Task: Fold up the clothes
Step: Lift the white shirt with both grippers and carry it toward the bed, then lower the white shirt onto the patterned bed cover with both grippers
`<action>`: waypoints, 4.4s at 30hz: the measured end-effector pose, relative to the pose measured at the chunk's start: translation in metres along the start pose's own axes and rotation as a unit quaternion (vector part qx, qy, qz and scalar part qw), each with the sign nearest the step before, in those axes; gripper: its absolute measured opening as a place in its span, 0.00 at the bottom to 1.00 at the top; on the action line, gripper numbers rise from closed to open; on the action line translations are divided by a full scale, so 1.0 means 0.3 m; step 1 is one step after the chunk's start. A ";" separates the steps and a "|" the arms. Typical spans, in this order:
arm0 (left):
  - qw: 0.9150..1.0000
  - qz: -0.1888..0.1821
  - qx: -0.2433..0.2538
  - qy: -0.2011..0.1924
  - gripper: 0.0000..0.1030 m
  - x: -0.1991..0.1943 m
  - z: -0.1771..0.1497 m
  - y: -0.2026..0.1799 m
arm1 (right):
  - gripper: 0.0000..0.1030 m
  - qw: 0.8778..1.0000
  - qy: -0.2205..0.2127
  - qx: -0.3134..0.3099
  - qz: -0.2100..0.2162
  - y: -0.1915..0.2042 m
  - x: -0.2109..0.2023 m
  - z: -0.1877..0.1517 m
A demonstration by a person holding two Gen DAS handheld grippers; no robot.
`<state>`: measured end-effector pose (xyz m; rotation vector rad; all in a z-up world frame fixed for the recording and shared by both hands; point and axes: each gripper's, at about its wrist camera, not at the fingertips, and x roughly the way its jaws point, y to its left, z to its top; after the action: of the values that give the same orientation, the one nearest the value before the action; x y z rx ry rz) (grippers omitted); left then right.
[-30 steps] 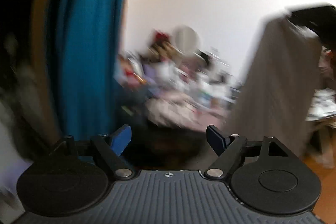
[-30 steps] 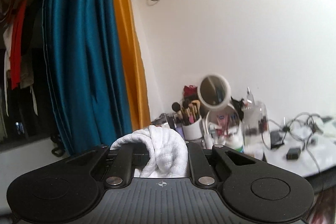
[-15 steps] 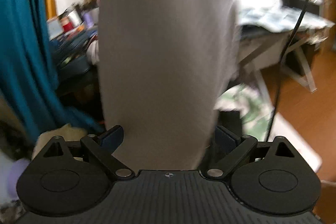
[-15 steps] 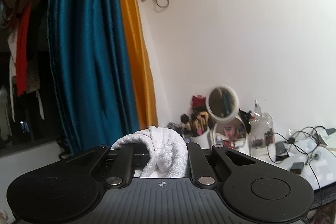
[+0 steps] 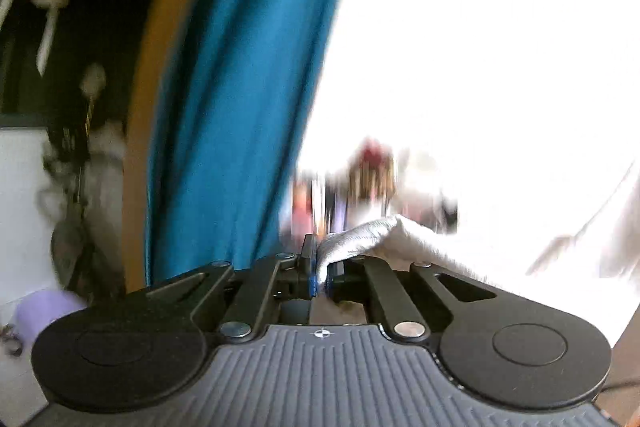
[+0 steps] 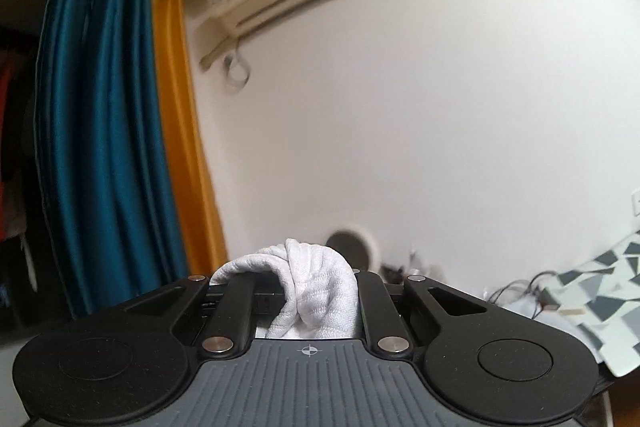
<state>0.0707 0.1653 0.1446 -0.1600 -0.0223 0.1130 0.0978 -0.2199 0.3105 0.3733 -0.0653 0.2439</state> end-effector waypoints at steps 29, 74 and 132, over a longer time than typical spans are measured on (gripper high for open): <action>0.920 -0.319 0.013 -0.228 0.04 -0.337 0.054 -1.190 | 0.11 0.984 -0.048 -0.062 -0.161 -0.919 -1.131 0.351; 0.930 -0.286 -0.071 -0.219 0.04 0.632 0.016 -2.323 | 0.11 0.979 -0.080 -0.095 -0.164 -2.111 -0.382 1.213; 0.913 -0.115 0.201 0.336 0.05 1.062 -1.236 -3.212 | 0.12 0.886 0.409 0.094 -0.196 -3.827 0.624 0.282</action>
<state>0.5052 -0.8019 -0.0628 0.2246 0.6683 -0.1795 0.5621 -1.2451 0.0041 0.4428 0.8693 -0.0102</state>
